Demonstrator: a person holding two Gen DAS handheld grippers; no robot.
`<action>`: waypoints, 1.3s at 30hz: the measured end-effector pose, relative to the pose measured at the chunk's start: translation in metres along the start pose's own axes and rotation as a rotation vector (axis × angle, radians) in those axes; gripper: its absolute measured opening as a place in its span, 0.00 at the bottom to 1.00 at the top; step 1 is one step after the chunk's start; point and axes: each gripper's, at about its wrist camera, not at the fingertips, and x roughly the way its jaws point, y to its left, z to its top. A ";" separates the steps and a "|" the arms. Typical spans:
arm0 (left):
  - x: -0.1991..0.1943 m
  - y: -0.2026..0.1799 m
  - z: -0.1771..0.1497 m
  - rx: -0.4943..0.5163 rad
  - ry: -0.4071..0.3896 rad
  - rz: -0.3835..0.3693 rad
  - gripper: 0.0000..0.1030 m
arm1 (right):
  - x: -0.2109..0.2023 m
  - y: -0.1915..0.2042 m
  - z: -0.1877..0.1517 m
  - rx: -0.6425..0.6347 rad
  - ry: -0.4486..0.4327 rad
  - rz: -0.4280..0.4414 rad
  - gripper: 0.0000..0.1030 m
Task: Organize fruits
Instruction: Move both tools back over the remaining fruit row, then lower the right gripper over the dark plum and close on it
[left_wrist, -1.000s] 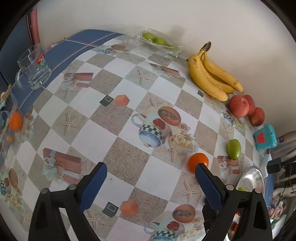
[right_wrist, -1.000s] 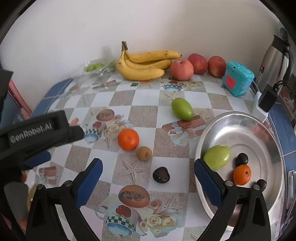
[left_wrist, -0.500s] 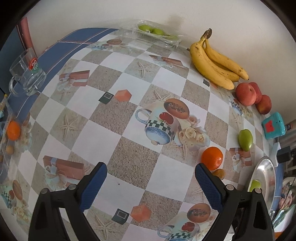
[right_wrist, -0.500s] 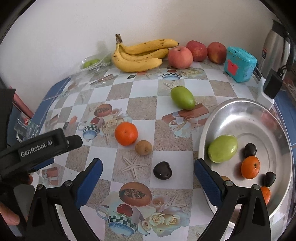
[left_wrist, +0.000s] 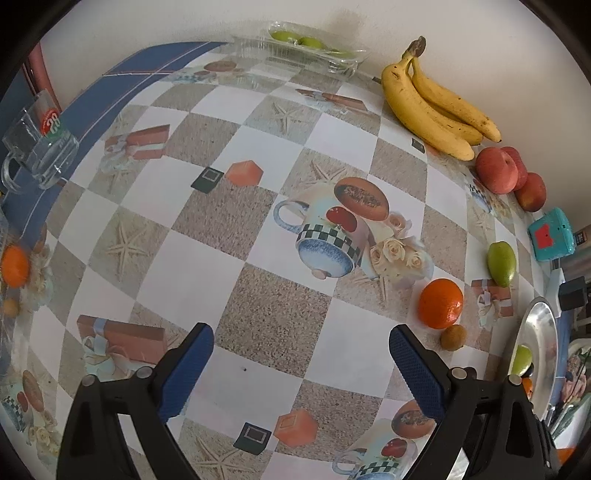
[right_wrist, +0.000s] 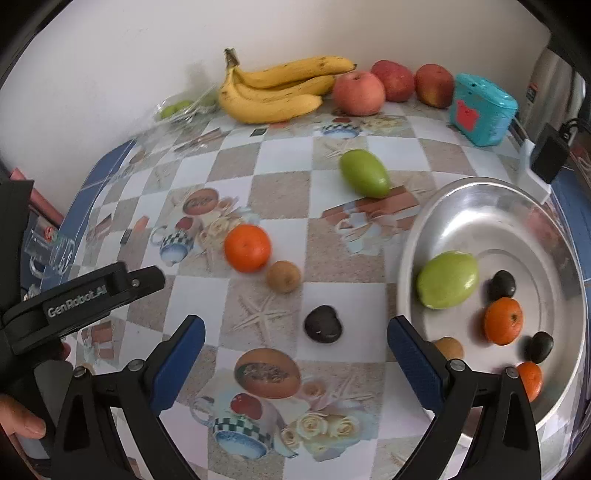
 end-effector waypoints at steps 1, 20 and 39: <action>0.000 0.001 0.001 -0.003 0.001 -0.002 0.95 | 0.002 0.002 0.000 -0.002 0.007 0.003 0.96; 0.002 0.003 0.002 -0.014 0.010 -0.023 0.95 | 0.039 0.012 -0.007 -0.060 0.077 -0.159 0.96; -0.002 0.012 0.003 -0.037 0.005 -0.028 0.95 | 0.060 0.008 -0.005 0.022 0.065 -0.211 1.00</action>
